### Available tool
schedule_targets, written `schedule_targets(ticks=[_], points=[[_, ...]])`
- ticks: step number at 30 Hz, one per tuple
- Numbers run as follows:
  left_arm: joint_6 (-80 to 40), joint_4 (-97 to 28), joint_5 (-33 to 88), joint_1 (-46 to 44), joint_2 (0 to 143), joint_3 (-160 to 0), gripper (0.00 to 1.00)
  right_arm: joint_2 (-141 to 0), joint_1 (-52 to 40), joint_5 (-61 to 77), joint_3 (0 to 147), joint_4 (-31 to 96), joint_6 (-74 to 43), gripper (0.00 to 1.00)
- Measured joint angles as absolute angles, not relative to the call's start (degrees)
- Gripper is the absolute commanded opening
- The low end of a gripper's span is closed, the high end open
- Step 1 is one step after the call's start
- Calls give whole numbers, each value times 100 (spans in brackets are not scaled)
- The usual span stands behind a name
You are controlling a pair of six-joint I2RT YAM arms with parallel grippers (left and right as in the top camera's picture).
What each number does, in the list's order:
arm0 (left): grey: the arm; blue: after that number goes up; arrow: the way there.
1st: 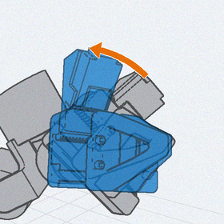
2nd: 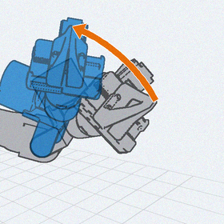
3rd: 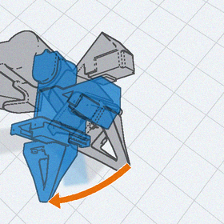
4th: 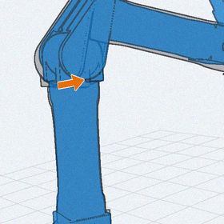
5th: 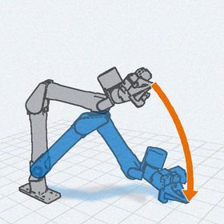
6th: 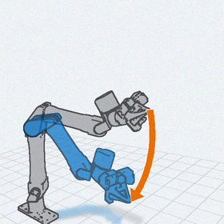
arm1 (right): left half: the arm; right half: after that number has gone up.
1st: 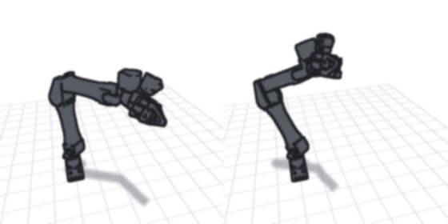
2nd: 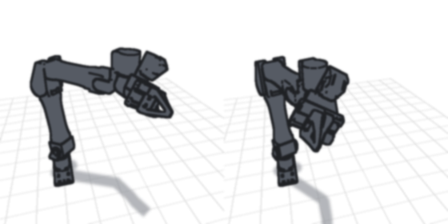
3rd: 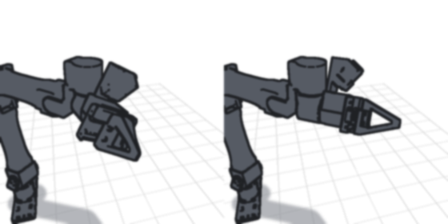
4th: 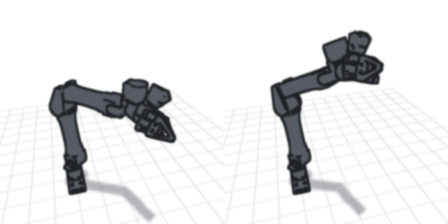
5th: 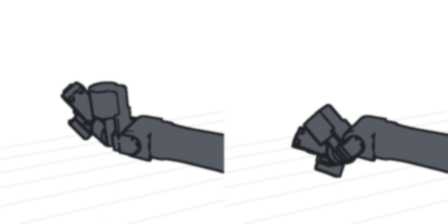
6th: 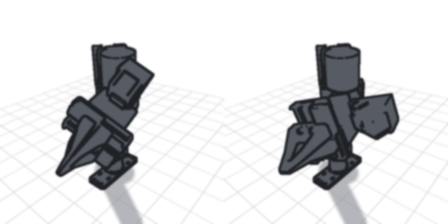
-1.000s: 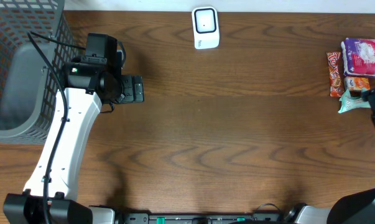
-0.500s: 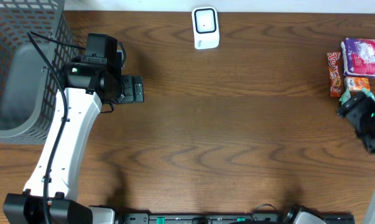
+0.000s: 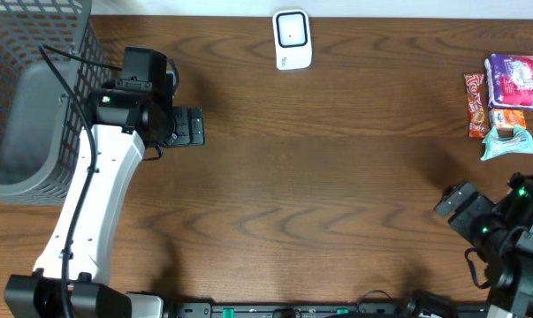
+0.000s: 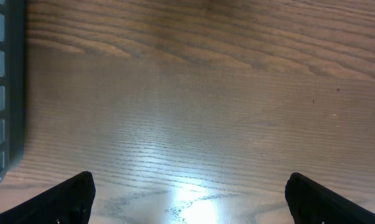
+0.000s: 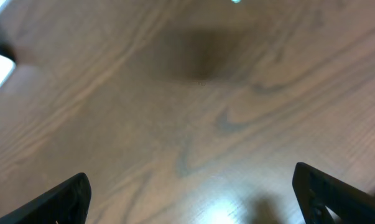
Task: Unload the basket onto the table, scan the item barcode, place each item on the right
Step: 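Release the wipes pack and pull the right gripper back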
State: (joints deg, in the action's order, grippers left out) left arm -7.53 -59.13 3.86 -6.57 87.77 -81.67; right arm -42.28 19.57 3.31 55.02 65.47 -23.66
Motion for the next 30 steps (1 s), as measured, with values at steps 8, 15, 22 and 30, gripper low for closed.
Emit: schedule_targets(ticks=[8, 15, 22, 30], points=[[-753, -5913, 386, -657, 8777, -8167, 98, -4198, 1951, 917, 5041, 5826, -2366, 99], [-753, -5913, 386, -659, 8777, -8167, 98, -4198, 1946, 1173, 5041, 5774, -2366, 99], [-753, -5913, 386, -657, 8777, -8167, 98, -4198, 1946, 1216, 5041, 5776, -2366, 99], [-753, -5913, 386, -657, 8777, -8167, 98, -4198, 1946, 1223, 5041, 5776, -2366, 99]])
